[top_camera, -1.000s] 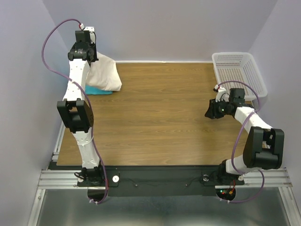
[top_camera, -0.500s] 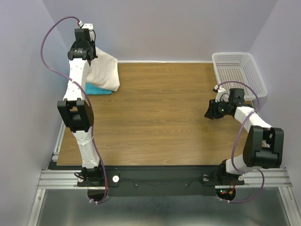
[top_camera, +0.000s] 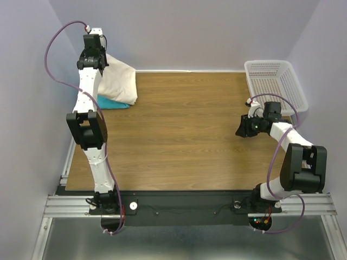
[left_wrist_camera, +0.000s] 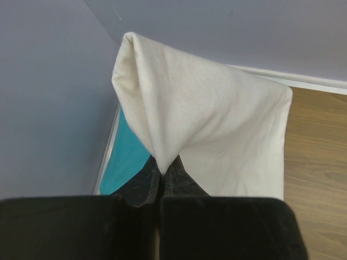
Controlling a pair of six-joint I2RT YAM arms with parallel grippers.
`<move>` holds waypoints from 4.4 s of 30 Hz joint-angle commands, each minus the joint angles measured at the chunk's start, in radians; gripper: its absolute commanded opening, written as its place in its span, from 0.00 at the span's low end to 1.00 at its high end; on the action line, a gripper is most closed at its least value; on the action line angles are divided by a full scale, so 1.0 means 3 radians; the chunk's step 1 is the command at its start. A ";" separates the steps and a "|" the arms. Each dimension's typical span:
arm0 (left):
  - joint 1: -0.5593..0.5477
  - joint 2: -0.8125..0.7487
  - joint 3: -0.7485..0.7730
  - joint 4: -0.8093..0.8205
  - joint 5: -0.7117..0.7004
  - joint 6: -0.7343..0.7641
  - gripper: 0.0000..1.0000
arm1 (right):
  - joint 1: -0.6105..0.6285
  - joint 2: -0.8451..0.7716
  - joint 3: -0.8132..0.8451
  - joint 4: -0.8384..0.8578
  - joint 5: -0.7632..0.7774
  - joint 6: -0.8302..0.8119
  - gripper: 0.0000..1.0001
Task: Fold and stack the t-shirts
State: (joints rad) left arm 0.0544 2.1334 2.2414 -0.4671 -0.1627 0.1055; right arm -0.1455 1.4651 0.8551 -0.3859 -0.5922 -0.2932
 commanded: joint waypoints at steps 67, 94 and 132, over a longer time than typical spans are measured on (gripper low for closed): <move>-0.1025 -0.0004 -0.1708 0.0780 -0.1293 0.0201 0.84 | -0.0026 -0.0026 0.0095 -0.0028 -0.0066 -0.0061 0.38; -0.1061 0.0277 -0.1519 0.0872 -0.1559 0.0328 0.36 | -0.0026 -0.0041 0.0100 -0.0033 -0.0071 -0.0061 0.39; -0.0437 -0.0275 -0.1847 0.0805 0.0174 0.0119 0.09 | -0.0026 -0.0036 0.0100 -0.0038 -0.0061 -0.0061 0.38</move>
State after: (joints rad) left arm -0.0875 2.0930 1.7016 -0.2291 -0.1932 0.1513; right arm -0.1455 1.4792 0.8551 -0.3969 -0.6094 -0.3000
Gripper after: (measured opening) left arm 0.178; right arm 0.384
